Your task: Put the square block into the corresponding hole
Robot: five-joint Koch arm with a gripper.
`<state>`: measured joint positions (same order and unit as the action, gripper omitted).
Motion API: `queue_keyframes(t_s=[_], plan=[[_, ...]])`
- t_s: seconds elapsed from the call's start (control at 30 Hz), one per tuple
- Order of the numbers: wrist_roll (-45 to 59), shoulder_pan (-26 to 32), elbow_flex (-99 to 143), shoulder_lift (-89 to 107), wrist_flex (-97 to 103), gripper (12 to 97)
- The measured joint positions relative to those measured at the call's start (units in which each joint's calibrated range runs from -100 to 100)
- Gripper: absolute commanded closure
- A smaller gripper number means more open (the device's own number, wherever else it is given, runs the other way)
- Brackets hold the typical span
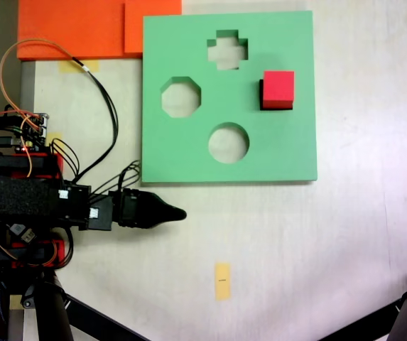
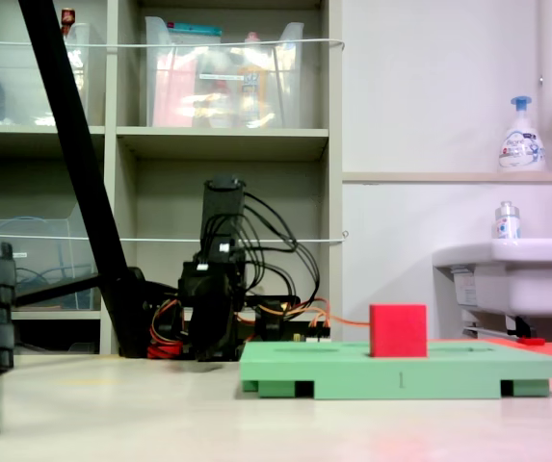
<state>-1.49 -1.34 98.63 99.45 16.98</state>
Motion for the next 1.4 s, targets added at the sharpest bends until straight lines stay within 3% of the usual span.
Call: queue_keyframes(t_s=[0.17,1.4], plan=[[0.34,0.15,-0.10,0.14,-10.38,60.5],[0.34,0.29,-0.10,0.14,-10.38,60.3]])
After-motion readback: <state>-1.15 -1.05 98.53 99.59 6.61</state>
